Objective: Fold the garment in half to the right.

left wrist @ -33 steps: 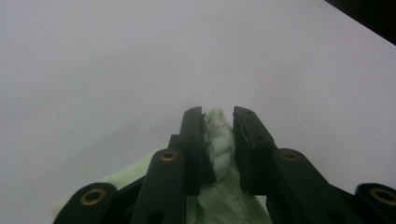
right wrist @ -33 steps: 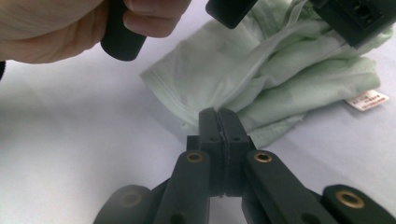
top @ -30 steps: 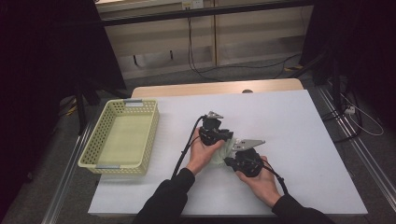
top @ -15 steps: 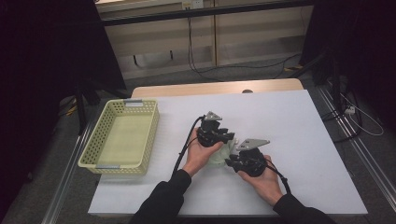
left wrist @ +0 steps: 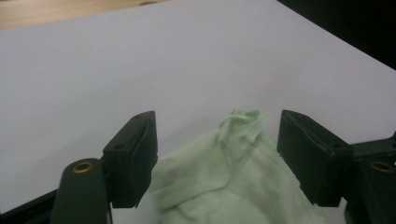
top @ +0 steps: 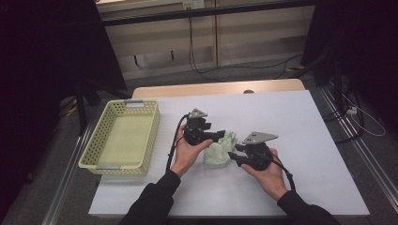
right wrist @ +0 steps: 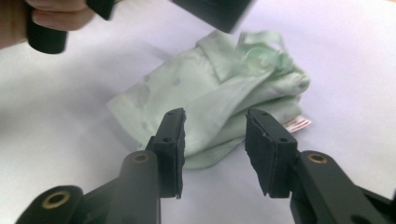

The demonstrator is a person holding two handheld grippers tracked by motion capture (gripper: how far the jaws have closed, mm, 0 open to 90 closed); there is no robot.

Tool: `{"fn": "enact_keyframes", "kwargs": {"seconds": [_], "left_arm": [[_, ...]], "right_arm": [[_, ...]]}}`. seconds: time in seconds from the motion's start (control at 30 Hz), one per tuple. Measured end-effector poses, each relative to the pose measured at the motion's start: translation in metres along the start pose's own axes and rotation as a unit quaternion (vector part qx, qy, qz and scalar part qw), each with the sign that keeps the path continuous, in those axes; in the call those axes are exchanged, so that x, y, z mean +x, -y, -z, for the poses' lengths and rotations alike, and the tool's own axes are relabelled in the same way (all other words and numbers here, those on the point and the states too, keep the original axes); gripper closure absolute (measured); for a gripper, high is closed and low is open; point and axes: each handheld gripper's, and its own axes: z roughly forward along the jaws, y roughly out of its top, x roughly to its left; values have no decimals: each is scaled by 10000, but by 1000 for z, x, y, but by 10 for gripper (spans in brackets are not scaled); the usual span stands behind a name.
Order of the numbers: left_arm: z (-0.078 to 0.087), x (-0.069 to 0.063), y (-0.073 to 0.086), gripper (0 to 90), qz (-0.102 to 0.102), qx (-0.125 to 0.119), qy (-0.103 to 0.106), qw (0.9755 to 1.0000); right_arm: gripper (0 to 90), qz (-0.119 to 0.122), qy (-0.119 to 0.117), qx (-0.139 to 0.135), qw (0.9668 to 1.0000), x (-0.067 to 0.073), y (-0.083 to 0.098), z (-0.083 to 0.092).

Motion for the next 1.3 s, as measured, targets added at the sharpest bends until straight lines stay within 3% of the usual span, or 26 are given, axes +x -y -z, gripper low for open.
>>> {"fn": "enact_keyframes", "kwargs": {"seconds": [0.27, 0.43, 0.53, 0.97, 1.0, 1.07, 1.17, 1.3], "left_arm": [[9, 22, 14, 156, 79, 48, -430, 9990], [6, 32, 17, 132, 194, 92, -523, 9984], [3, 35, 19, 133, 159, 214, -517, 9983], [-4, 39, 19, 129, 49, 254, -593, 9979], [-4, 39, 19, 130, 81, 308, -622, 9976], [-5, 39, 19, 141, 98, 313, -895, 9954], [-6, 43, 21, 140, 234, 386, -800, 9958], [-8, 40, 20, 142, 210, 389, -760, 9961]], "right_arm": [[570, 17, 94, -91, 9999, -8, -13, -1], [571, 38, 124, -145, 9998, -15, -29, -5], [586, -12, 134, -199, 9997, -21, -38, -10], [620, 150, 142, 49, 9998, -23, -70, -48], [622, 168, 131, 95, 9997, -22, -71, -51], [628, 202, 145, 190, 9995, -20, -72, -57], [633, 255, 191, 321, 9990, -19, -69, -65], [676, 219, 178, 390, 9988, -20, -67, -66]]}}
